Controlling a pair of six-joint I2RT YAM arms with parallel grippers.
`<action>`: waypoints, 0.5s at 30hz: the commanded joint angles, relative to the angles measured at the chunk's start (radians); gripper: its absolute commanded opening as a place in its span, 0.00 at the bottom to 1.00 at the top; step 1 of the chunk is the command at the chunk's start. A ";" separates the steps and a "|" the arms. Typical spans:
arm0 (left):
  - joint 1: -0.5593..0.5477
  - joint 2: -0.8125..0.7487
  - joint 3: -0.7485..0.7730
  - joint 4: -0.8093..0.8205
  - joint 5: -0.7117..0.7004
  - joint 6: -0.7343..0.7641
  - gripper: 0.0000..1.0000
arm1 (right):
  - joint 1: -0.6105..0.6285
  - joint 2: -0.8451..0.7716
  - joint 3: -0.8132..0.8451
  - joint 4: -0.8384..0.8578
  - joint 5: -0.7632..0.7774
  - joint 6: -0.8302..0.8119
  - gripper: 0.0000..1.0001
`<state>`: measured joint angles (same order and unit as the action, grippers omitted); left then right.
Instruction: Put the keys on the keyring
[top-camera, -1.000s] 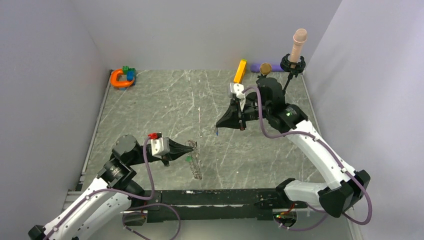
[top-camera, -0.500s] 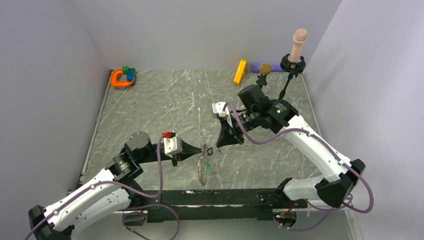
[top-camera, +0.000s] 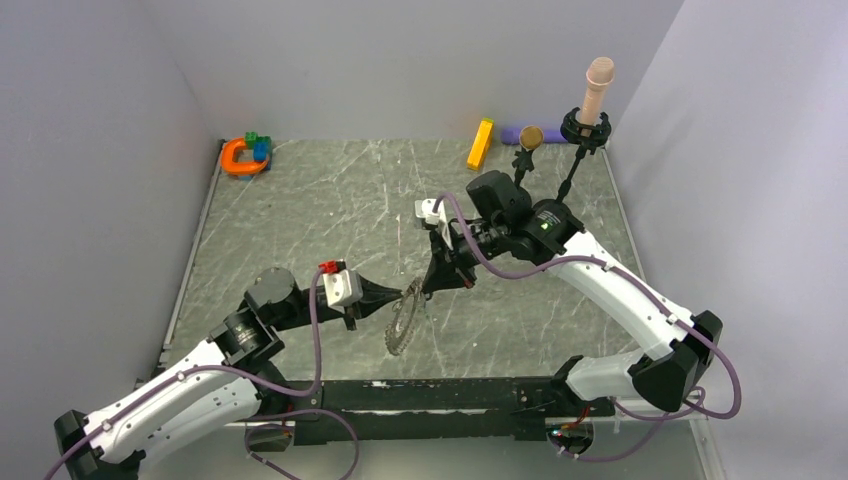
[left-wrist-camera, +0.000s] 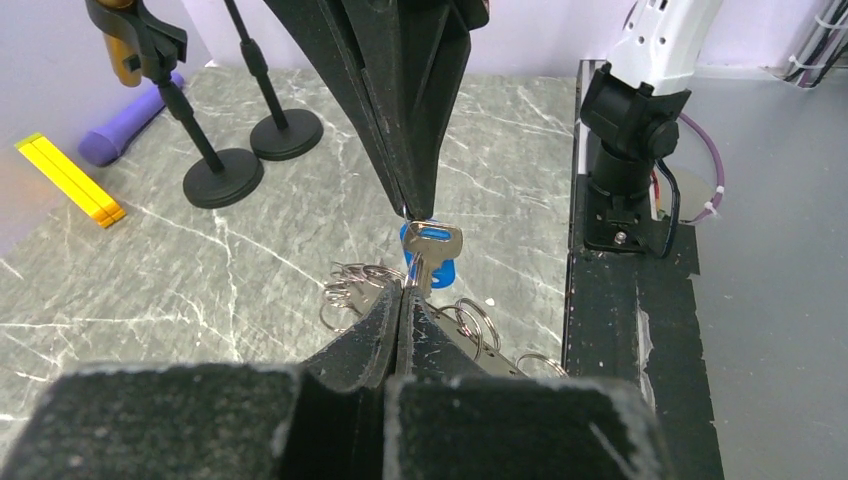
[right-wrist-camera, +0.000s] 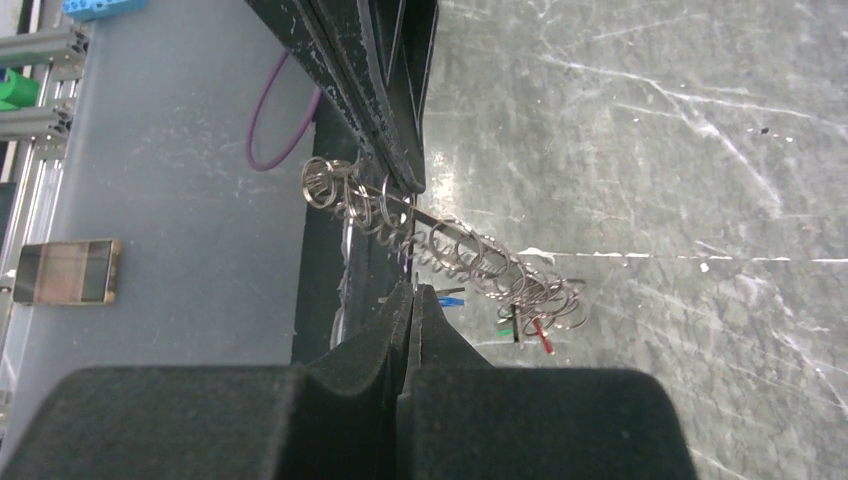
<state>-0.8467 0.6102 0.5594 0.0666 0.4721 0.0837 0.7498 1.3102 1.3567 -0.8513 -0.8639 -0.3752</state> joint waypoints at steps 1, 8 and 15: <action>-0.009 -0.019 -0.001 0.075 -0.046 -0.037 0.00 | 0.003 0.001 0.006 0.083 0.018 0.068 0.00; -0.009 -0.014 -0.011 0.093 -0.072 -0.125 0.00 | 0.007 0.003 0.014 0.079 0.031 0.038 0.00; -0.011 0.009 0.011 0.080 -0.090 -0.164 0.00 | 0.030 0.007 0.017 0.073 0.041 0.016 0.00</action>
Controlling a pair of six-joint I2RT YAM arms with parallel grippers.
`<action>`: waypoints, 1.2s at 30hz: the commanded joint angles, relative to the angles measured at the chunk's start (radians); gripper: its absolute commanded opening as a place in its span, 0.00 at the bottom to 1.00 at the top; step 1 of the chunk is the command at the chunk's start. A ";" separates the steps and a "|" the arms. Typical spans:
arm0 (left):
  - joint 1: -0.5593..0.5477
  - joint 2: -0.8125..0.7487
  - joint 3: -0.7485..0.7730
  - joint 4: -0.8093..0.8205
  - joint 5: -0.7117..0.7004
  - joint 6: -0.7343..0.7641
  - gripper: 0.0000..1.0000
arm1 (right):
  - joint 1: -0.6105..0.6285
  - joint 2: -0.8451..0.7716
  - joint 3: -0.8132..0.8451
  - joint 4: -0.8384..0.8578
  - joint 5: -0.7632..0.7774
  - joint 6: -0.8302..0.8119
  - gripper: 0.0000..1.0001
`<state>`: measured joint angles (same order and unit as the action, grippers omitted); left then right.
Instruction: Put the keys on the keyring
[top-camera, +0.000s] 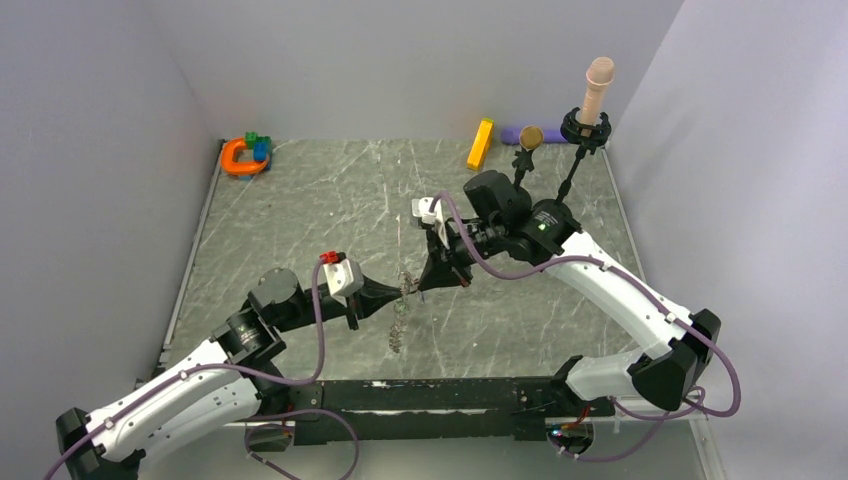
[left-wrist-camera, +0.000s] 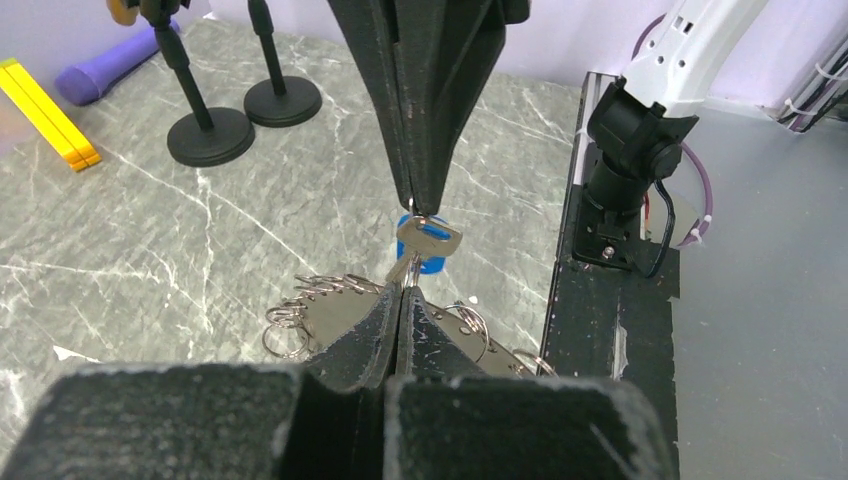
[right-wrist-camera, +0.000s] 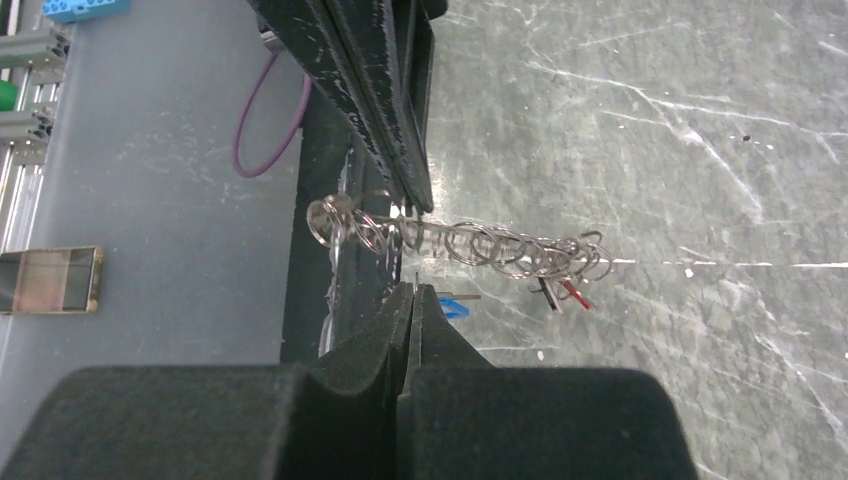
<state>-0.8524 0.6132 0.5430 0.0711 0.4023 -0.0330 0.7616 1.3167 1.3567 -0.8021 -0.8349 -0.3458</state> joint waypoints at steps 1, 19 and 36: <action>-0.004 0.010 0.029 0.074 -0.024 -0.051 0.00 | 0.023 0.004 0.018 0.022 0.014 -0.015 0.00; -0.004 0.022 0.037 0.051 -0.020 -0.086 0.00 | 0.038 0.033 0.045 0.036 0.056 -0.009 0.00; -0.005 0.036 0.043 0.028 -0.036 -0.081 0.00 | 0.038 0.033 0.054 0.027 0.025 -0.008 0.00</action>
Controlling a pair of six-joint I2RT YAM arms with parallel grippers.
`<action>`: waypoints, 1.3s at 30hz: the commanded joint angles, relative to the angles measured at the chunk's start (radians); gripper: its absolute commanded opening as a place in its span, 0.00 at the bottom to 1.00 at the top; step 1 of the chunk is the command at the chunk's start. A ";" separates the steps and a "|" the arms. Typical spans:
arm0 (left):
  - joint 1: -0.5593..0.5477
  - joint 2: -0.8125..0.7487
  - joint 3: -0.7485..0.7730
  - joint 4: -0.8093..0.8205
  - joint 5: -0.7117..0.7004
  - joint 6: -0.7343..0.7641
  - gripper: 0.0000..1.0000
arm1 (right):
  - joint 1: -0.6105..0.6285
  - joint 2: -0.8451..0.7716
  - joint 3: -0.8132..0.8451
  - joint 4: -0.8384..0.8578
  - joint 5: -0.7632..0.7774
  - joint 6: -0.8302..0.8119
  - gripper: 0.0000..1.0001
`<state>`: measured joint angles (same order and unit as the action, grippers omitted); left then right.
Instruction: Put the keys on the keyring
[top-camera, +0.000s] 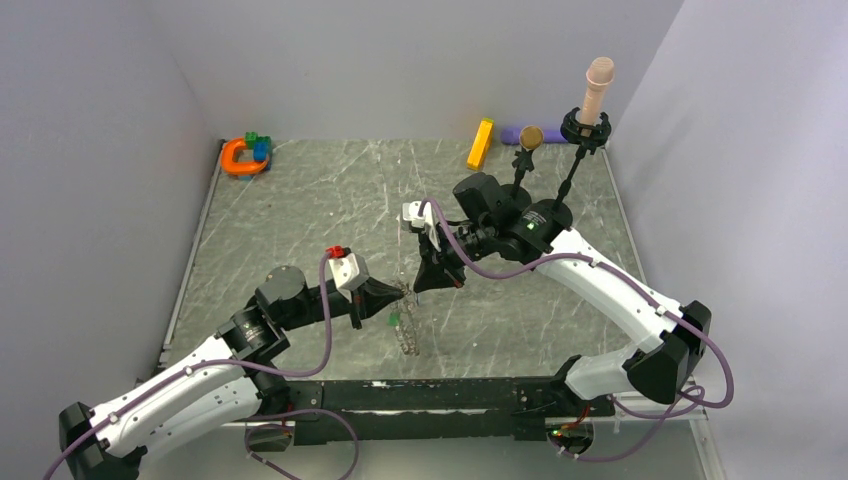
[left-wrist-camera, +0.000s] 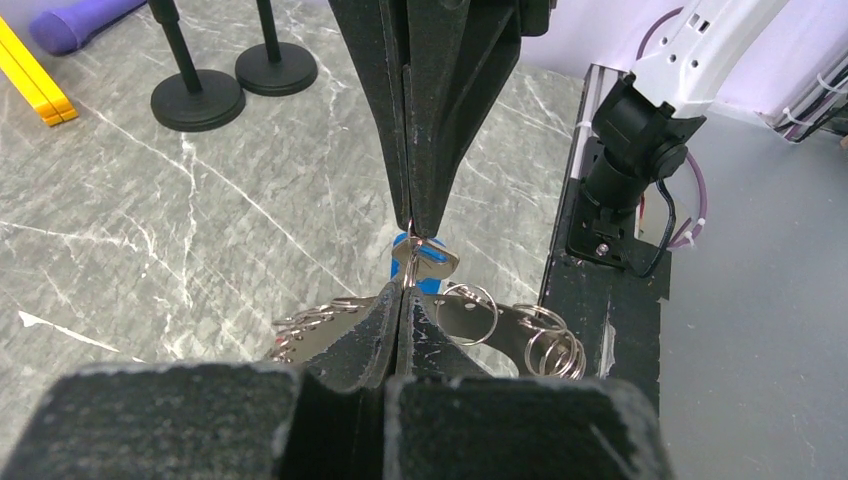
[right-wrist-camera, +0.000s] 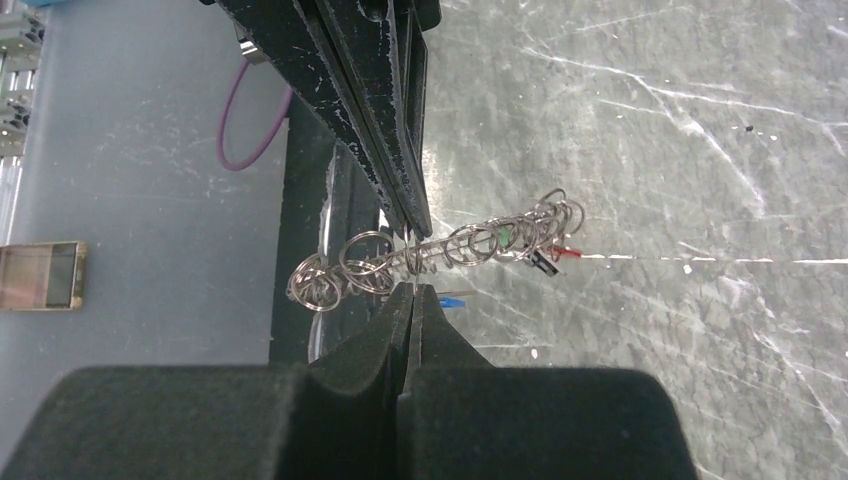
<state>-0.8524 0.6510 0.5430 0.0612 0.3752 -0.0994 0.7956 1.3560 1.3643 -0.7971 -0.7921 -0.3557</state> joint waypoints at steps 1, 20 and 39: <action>-0.004 -0.002 0.043 0.039 -0.010 -0.014 0.00 | 0.004 -0.006 0.048 0.020 -0.018 0.000 0.00; -0.004 0.001 0.041 0.065 0.007 -0.020 0.00 | 0.004 0.009 0.045 0.027 -0.036 0.010 0.00; -0.004 -0.001 0.041 0.065 0.007 -0.021 0.00 | 0.007 0.013 0.046 0.031 -0.040 0.015 0.00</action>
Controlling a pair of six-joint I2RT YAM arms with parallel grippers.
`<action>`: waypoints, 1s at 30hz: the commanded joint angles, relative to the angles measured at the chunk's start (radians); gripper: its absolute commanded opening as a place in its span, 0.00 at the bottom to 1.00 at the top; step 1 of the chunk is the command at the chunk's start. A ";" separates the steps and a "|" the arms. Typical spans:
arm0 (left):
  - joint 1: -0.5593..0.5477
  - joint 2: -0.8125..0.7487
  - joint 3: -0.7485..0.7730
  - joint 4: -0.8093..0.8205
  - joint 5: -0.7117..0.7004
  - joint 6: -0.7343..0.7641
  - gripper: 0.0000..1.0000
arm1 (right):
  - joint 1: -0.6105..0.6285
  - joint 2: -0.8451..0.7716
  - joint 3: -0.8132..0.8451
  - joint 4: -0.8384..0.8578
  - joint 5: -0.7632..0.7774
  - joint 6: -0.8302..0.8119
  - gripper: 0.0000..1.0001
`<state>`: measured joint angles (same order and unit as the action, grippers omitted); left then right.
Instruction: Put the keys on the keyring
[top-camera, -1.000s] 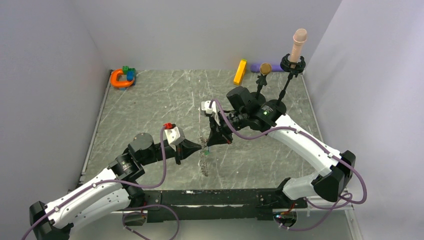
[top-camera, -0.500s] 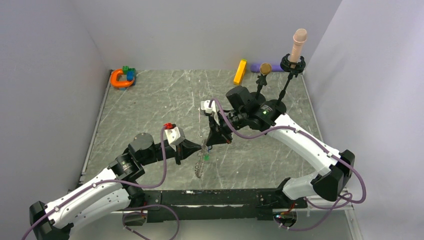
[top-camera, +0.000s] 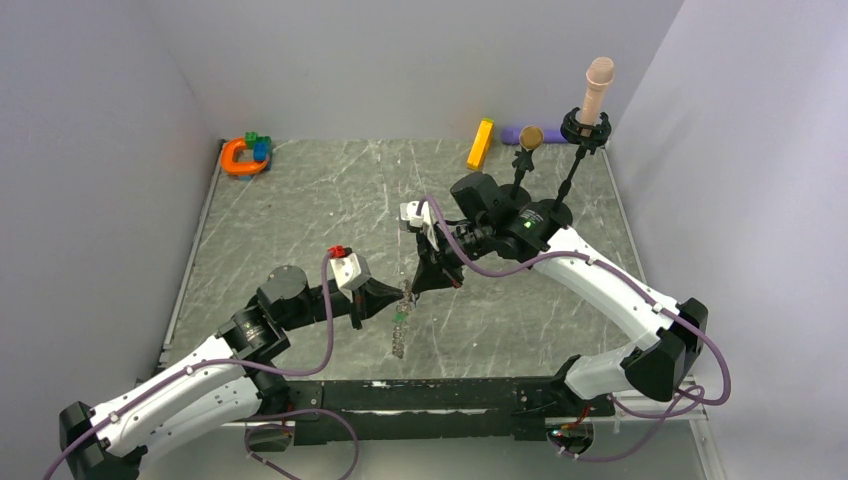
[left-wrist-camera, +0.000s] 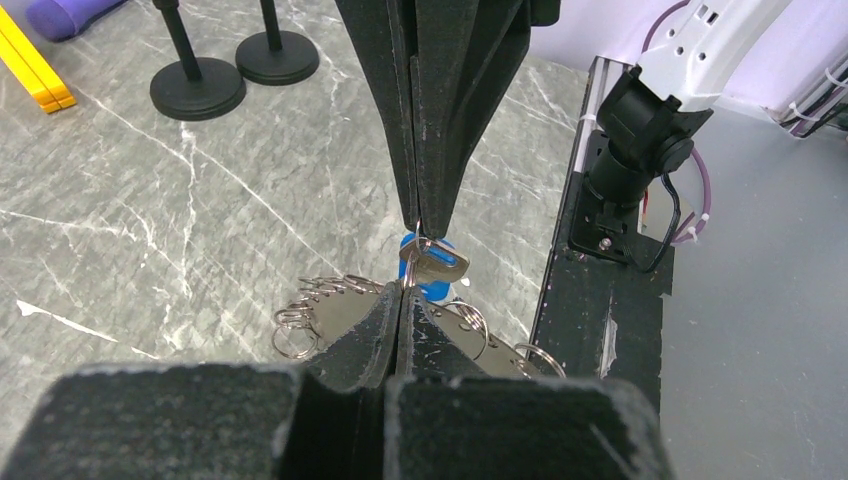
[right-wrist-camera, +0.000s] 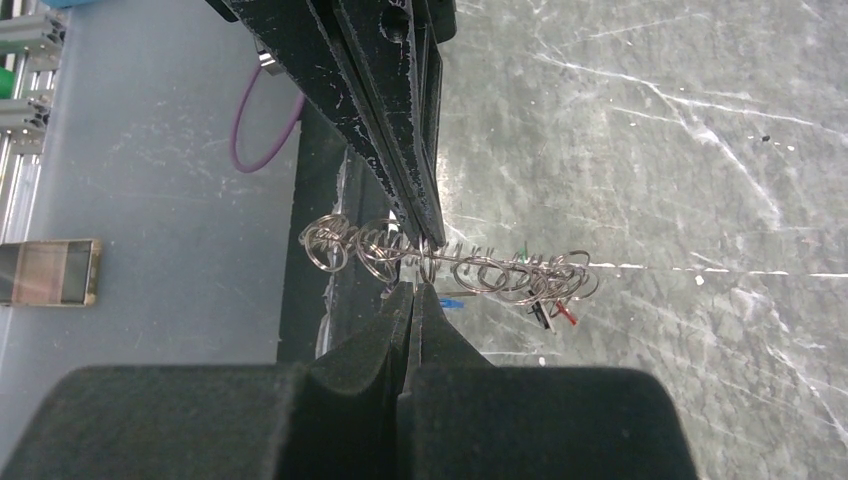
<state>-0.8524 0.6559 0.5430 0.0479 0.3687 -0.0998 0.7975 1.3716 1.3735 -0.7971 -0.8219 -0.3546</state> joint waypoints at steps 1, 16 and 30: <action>-0.005 -0.007 0.042 0.075 0.013 -0.020 0.00 | 0.005 -0.002 0.039 0.029 -0.007 0.012 0.00; -0.004 -0.009 0.040 0.061 0.028 -0.016 0.00 | 0.005 -0.001 0.045 0.017 -0.007 -0.002 0.00; -0.004 -0.014 0.043 0.051 0.025 -0.013 0.00 | 0.005 -0.003 0.035 0.017 -0.025 -0.005 0.00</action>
<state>-0.8524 0.6525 0.5430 0.0364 0.3767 -0.0994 0.7975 1.3716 1.3754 -0.7982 -0.8215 -0.3561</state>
